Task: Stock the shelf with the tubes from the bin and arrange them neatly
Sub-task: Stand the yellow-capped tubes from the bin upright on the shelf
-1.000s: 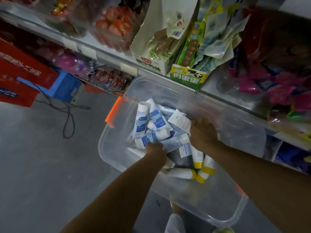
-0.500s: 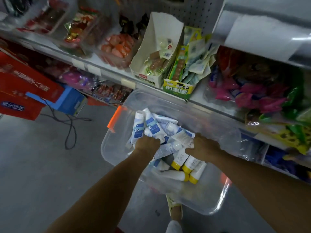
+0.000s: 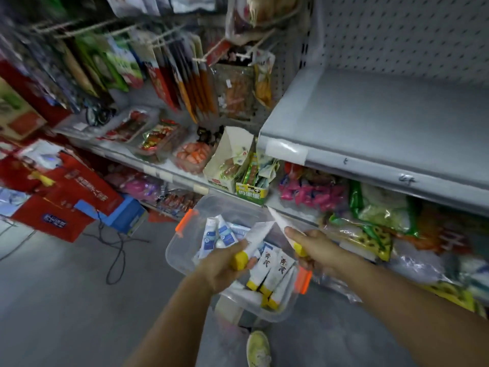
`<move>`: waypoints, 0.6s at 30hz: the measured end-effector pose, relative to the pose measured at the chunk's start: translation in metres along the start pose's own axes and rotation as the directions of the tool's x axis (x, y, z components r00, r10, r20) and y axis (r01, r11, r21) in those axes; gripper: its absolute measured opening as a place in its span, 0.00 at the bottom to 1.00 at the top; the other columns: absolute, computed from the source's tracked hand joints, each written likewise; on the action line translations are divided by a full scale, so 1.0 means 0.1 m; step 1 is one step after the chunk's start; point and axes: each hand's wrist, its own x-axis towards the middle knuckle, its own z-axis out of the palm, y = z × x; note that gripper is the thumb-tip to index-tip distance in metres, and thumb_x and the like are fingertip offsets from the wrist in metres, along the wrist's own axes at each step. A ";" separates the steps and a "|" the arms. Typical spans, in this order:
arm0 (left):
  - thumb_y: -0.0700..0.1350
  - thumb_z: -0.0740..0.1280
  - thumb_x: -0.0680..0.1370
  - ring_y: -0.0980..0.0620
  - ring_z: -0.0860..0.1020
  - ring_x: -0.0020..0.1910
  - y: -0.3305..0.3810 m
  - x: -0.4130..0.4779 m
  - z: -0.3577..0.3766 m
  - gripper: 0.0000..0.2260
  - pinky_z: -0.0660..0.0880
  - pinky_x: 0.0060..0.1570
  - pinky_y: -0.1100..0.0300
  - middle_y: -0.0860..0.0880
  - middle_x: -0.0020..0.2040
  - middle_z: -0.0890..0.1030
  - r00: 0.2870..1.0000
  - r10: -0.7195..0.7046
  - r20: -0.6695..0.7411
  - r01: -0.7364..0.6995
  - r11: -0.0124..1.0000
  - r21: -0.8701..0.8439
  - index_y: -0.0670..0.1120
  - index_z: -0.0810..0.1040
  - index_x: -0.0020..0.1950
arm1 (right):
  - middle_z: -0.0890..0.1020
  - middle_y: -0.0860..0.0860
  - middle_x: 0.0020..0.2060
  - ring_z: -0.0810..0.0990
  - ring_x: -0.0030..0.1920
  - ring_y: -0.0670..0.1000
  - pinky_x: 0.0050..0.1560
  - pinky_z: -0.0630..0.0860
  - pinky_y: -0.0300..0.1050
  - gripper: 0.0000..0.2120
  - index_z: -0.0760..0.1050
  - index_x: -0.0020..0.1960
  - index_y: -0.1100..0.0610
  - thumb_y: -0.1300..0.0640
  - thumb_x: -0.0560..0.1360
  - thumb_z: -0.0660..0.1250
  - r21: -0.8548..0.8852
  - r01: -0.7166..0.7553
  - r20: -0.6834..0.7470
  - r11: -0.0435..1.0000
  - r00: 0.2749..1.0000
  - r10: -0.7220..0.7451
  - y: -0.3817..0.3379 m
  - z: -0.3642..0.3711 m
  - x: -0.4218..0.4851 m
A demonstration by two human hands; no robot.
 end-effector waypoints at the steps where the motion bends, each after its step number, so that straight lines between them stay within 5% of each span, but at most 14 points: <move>1: 0.36 0.66 0.78 0.43 0.78 0.42 -0.06 -0.13 0.12 0.04 0.80 0.29 0.57 0.38 0.46 0.79 0.998 -0.007 0.061 0.008 1.000 -0.015 0.36 0.77 0.50 | 0.73 0.52 0.21 0.68 0.18 0.48 0.22 0.61 0.34 0.19 0.69 0.44 0.60 0.43 0.76 0.65 0.035 0.035 0.001 0.999 0.999 -0.035 -0.04 -0.07 -0.15; 5: 0.36 0.65 0.77 0.48 0.77 0.37 -0.22 -0.70 0.70 0.08 0.79 0.29 0.59 0.41 0.39 0.78 0.983 0.059 0.175 -0.071 0.996 0.060 0.38 0.74 0.56 | 0.78 0.56 0.31 0.73 0.23 0.51 0.22 0.65 0.37 0.18 0.71 0.57 0.59 0.48 0.75 0.69 0.075 0.192 -0.023 0.979 0.981 -0.190 -0.17 -0.39 -0.77; 8: 0.35 0.67 0.76 0.49 0.80 0.36 -0.29 -1.07 1.11 0.16 0.80 0.33 0.55 0.43 0.43 0.79 0.935 0.254 0.247 -0.304 0.934 0.189 0.42 0.71 0.63 | 0.80 0.55 0.47 0.79 0.33 0.51 0.21 0.68 0.38 0.24 0.68 0.59 0.53 0.60 0.69 0.76 0.058 0.322 -0.069 0.945 0.945 -0.318 -0.23 -0.69 -1.25; 10: 0.36 0.69 0.76 0.50 0.81 0.36 -0.35 -1.32 1.39 0.19 0.79 0.33 0.55 0.44 0.49 0.81 0.881 0.379 0.285 -0.448 0.862 0.239 0.47 0.71 0.65 | 0.80 0.53 0.47 0.79 0.31 0.48 0.21 0.67 0.37 0.24 0.68 0.58 0.53 0.64 0.68 0.75 0.011 0.400 -0.088 0.917 0.913 -0.397 -0.28 -0.89 -1.61; 13: 0.37 0.69 0.76 0.52 0.82 0.36 -0.53 -1.66 1.77 0.19 0.75 0.29 0.60 0.45 0.52 0.83 0.802 0.515 0.304 -0.587 0.773 0.239 0.50 0.71 0.64 | 0.82 0.52 0.49 0.82 0.37 0.52 0.29 0.77 0.45 0.25 0.71 0.57 0.51 0.56 0.64 0.78 -0.015 0.494 -0.119 0.869 0.862 -0.492 -0.34 -1.19 -2.10; 15: 0.38 0.69 0.76 0.52 0.81 0.39 -0.68 -1.83 2.01 0.19 0.74 0.29 0.60 0.44 0.54 0.82 0.750 0.550 0.367 -0.644 0.732 0.220 0.51 0.70 0.65 | 0.83 0.50 0.51 0.84 0.46 0.54 0.45 0.83 0.54 0.25 0.74 0.58 0.49 0.49 0.63 0.78 -0.009 0.540 -0.145 0.842 0.832 -0.535 -0.34 -1.39 -2.41; 18: 0.39 0.70 0.76 0.49 0.81 0.44 -0.82 -2.06 2.36 0.20 0.75 0.31 0.59 0.44 0.56 0.82 0.683 0.585 0.437 -0.712 0.665 0.223 0.51 0.70 0.65 | 0.84 0.49 0.49 0.84 0.46 0.53 0.45 0.80 0.53 0.19 0.75 0.57 0.49 0.49 0.68 0.76 -0.040 0.588 -0.192 0.808 0.789 -0.584 -0.33 -1.67 -2.81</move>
